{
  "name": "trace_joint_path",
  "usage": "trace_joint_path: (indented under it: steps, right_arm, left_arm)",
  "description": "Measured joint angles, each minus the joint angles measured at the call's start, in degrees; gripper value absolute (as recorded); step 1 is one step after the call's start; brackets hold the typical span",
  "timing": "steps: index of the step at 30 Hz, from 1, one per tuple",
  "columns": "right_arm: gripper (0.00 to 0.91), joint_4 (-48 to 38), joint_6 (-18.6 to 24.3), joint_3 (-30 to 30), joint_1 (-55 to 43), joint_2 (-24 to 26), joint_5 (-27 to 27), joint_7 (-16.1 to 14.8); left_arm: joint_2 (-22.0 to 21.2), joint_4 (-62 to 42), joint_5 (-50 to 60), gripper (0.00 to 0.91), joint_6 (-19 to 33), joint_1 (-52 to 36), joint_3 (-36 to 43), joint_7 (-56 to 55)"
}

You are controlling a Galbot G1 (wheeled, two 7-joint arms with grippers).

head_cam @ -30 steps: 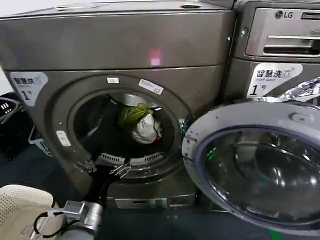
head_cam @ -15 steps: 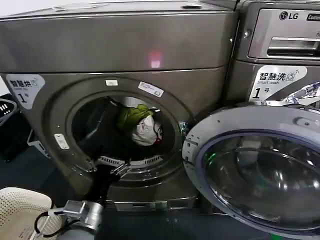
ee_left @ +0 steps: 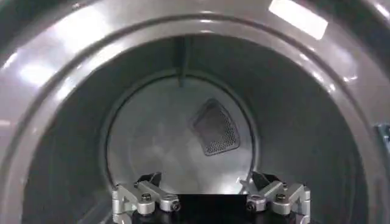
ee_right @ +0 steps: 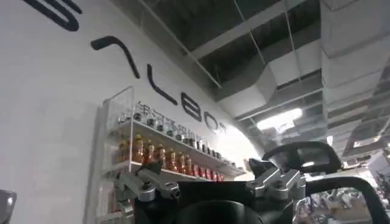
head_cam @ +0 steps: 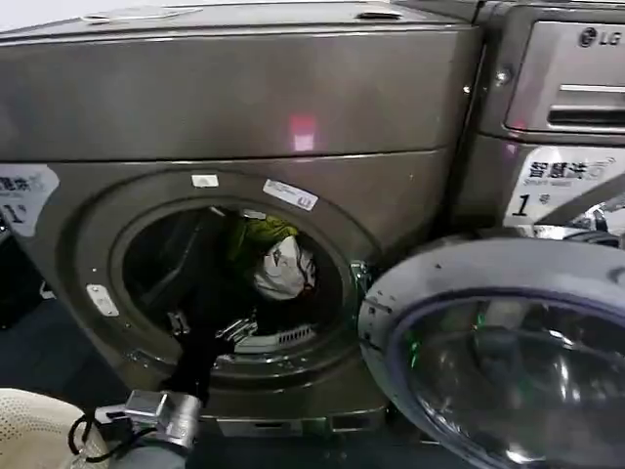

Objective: Grasp the clothes from the dryer.

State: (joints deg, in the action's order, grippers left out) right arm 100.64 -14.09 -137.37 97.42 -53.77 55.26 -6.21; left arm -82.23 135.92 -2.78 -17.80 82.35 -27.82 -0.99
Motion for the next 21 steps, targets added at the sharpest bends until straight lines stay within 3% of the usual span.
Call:
trace_joint_path:
  steps: [21]
  right_arm:
    - [0.907,0.2,0.4,0.2,0.4,-0.7,0.0,-0.5]
  left_arm:
    - [0.5,0.1,0.2,0.907,0.1,0.7,-0.1,0.0]
